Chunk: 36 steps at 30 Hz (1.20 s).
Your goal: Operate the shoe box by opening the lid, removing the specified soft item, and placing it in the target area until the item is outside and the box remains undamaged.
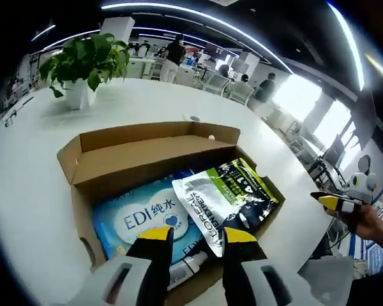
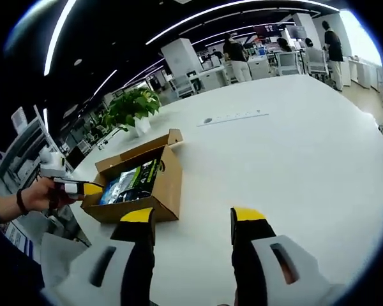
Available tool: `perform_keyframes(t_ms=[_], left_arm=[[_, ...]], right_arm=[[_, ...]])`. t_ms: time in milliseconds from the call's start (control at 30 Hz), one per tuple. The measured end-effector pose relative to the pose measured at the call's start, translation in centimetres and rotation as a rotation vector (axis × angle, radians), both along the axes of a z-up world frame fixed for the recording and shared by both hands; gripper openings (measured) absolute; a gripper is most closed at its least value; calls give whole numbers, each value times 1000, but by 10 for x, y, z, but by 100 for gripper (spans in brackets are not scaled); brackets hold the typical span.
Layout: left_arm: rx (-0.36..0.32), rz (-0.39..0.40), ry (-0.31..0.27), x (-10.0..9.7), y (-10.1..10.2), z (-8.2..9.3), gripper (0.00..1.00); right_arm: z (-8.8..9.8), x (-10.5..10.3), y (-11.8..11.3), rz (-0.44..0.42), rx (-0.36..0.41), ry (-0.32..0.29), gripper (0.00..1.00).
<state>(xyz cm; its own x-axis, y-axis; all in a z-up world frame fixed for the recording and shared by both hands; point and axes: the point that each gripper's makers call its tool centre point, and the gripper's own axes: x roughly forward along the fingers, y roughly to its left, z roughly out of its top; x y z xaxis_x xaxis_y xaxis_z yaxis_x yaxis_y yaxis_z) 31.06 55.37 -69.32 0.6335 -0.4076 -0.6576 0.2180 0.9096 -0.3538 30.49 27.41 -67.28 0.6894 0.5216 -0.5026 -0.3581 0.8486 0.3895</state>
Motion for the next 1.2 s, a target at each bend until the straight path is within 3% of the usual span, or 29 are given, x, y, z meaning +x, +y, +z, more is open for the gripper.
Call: perform_keyframes(t_ms=[367, 833, 1000, 1200], left_arm=[[-60, 16, 70, 5, -12, -17, 30], [-75, -7, 135, 8, -24, -32, 29], [-121, 0, 139, 8, -30, -30, 19], [-130, 18, 120, 9, -26, -28, 6]], right_arm=[[3, -6, 4, 29, -4, -10, 47], [4, -8, 12, 51, 7, -9, 47], [3, -9, 17, 65, 6, -3, 46], [4, -6, 25, 86, -3, -3, 46]])
